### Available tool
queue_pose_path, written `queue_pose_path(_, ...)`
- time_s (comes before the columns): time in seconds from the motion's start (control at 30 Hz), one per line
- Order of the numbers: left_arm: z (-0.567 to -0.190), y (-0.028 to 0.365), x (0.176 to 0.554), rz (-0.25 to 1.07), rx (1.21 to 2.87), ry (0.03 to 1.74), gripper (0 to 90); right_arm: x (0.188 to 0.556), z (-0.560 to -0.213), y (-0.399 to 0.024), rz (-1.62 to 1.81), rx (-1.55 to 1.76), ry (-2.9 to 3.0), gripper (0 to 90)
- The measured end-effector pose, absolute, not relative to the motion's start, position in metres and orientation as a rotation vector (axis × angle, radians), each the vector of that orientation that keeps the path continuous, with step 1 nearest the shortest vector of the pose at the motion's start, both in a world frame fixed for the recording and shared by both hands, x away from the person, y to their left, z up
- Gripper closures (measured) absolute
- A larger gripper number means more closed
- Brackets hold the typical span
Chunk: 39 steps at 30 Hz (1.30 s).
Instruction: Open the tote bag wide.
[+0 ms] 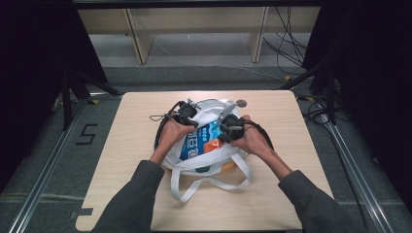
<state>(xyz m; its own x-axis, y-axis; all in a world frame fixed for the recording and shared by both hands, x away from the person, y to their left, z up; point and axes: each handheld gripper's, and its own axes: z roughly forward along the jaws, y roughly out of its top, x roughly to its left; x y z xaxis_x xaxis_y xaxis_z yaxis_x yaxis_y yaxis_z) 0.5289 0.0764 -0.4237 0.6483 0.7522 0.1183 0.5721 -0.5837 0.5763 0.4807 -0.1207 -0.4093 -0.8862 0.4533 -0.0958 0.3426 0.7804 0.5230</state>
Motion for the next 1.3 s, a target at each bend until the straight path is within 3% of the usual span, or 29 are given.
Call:
queue_pose_path(0.07,-0.427,0.084,0.538,0.484,2.328,1.095,89.4,0.469,-0.41,-0.136,0.75,0.606,2.794,90.0)
queue_pose_path(0.17,-0.432,0.095,0.55,0.625,2.393,1.153,89.5,0.449,-0.431,-0.159,0.608,0.603,2.852,90.0)
queue_pose_path(0.27,-0.442,0.099,0.555,0.622,2.372,1.19,89.6,0.441,-0.452,-0.174,0.699,0.697,2.865,90.0)
queue_pose_path(0.4,-0.432,0.094,0.547,0.623,2.384,1.13,89.4,0.444,-0.435,-0.174,0.75,0.709,2.863,90.0)
queue_pose_path(0.43,-0.424,0.099,0.54,0.539,2.306,1.127,88.9,0.45,-0.417,-0.173,0.873,0.689,2.766,90.0)
queue_pose_path(0.63,-0.405,0.108,0.516,0.488,2.232,1.032,87.3,0.483,-0.386,-0.165,0.967,0.694,2.578,90.0)
queue_pose_path(0.8,-0.399,0.137,0.509,0.539,2.232,1.07,87.0,0.533,-0.403,-0.153,0.879,0.841,2.499,90.0)
queue_pose_path(0.9,-0.416,0.161,0.513,0.529,2.248,1.126,89.2,0.545,-0.42,-0.151,0.819,0.855,2.52,90.0)
queue_pose_path(0.97,-0.441,0.177,0.52,0.47,2.166,1.2,89.5,0.557,-0.441,-0.149,0.691,0.867,2.541,90.0)
queue_pose_path(1.1,-0.454,0.167,0.525,0.527,2.213,1.206,89.7,0.572,-0.466,-0.156,0.667,1.038,2.551,90.0)
queue_pose_path(1.17,-0.449,0.166,0.527,0.492,2.252,1.239,89.7,0.575,-0.479,-0.156,0.681,1.085,2.561,90.0)
queue_pose_path(1.3,-0.439,0.168,0.522,0.485,2.212,1.226,89.3,0.568,-0.455,-0.161,0.722,1.076,2.542,90.0)
